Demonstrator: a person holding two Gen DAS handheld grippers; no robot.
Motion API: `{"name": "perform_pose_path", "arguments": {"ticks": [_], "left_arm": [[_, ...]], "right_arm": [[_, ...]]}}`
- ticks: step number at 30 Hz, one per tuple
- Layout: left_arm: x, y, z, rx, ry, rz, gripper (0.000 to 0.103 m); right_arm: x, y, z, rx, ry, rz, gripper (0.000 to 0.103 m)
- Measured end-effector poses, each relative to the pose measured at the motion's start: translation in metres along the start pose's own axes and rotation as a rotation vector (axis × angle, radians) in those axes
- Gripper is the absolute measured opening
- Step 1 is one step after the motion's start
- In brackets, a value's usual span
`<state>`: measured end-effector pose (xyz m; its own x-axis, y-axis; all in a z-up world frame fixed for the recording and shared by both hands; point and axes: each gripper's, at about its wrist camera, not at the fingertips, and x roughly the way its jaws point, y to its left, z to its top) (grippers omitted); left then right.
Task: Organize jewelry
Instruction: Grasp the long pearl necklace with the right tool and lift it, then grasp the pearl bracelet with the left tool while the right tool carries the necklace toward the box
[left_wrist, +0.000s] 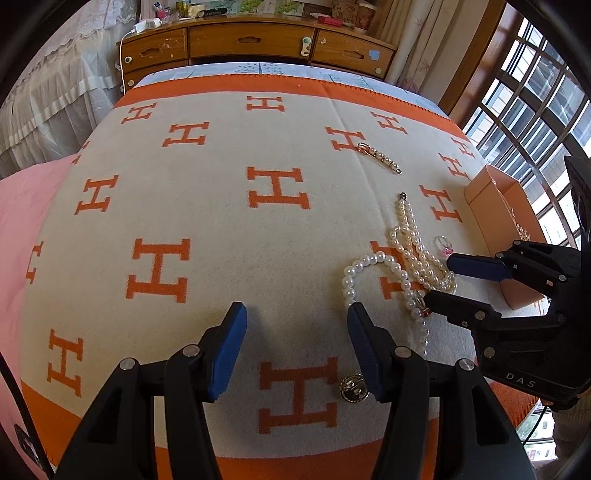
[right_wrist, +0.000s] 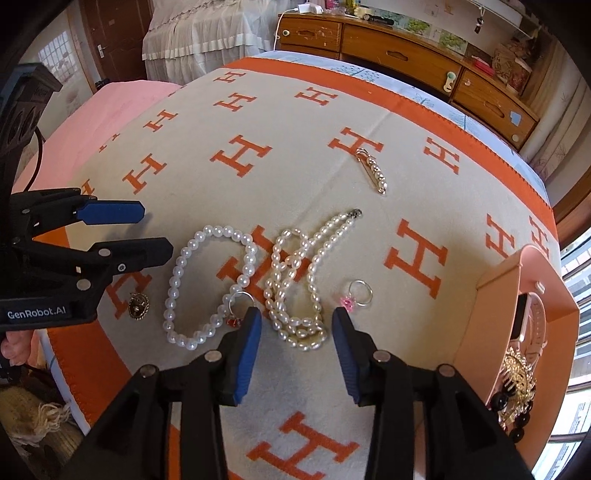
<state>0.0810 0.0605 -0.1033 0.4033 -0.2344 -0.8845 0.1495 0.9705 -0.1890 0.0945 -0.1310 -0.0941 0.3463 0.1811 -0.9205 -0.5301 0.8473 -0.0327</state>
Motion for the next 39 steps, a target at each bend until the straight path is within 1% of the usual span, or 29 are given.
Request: {"name": "perform_pose_path", "arguments": {"ticks": [6, 8, 11, 13, 16, 19, 21, 23, 26, 29, 31, 34, 37, 39], "left_arm": [[0.001, -0.002, 0.001, 0.006, 0.003, 0.002, 0.055], [0.002, -0.001, 0.001, 0.008, 0.003, 0.001, 0.055], [0.002, -0.002, 0.001, 0.007, 0.004, 0.000, 0.055], [0.002, -0.003, 0.001, 0.009, 0.004, 0.000, 0.055], [0.003, -0.005, 0.002, 0.015, 0.006, -0.001, 0.055], [0.003, -0.008, 0.001, 0.023, 0.009, -0.003, 0.055], [0.003, -0.009, 0.002, 0.023, 0.010, -0.009, 0.055], [0.003, -0.010, 0.003, 0.021, 0.015, -0.018, 0.055], [0.006, -0.011, 0.004, 0.016, 0.024, -0.026, 0.055], [0.007, -0.014, 0.007, 0.020, 0.028, -0.022, 0.055], [0.009, -0.016, 0.008, 0.021, 0.031, -0.021, 0.055], [0.011, -0.021, 0.011, 0.028, 0.038, -0.014, 0.056], [0.015, -0.027, 0.014, 0.041, 0.043, -0.002, 0.059], [0.016, -0.030, 0.015, 0.053, 0.042, 0.018, 0.060]], "right_arm": [[0.002, 0.001, 0.004, -0.040, -0.018, 0.016, 0.042], [0.001, 0.001, 0.003, -0.054, -0.024, 0.021, 0.039], [-0.001, 0.003, 0.000, -0.080, -0.035, 0.032, 0.027], [-0.001, 0.005, -0.002, -0.089, -0.038, 0.033, 0.016], [-0.002, 0.004, -0.003, -0.086, -0.040, 0.033, 0.015], [-0.004, -0.001, -0.004, -0.039, -0.046, 0.057, 0.013], [-0.009, -0.007, -0.005, 0.001, -0.070, 0.080, 0.005], [-0.014, -0.013, -0.006, 0.042, -0.081, 0.111, 0.005], [-0.024, -0.016, -0.011, 0.071, -0.114, 0.125, 0.005], [-0.035, -0.023, -0.015, 0.120, -0.155, 0.161, 0.005], [-0.047, -0.029, -0.017, 0.161, -0.197, 0.192, 0.005], [-0.071, -0.038, -0.020, 0.215, -0.286, 0.228, 0.005], [-0.097, -0.043, -0.022, 0.252, -0.380, 0.257, 0.005], [-0.114, -0.045, -0.023, 0.269, -0.441, 0.272, 0.005]]}}
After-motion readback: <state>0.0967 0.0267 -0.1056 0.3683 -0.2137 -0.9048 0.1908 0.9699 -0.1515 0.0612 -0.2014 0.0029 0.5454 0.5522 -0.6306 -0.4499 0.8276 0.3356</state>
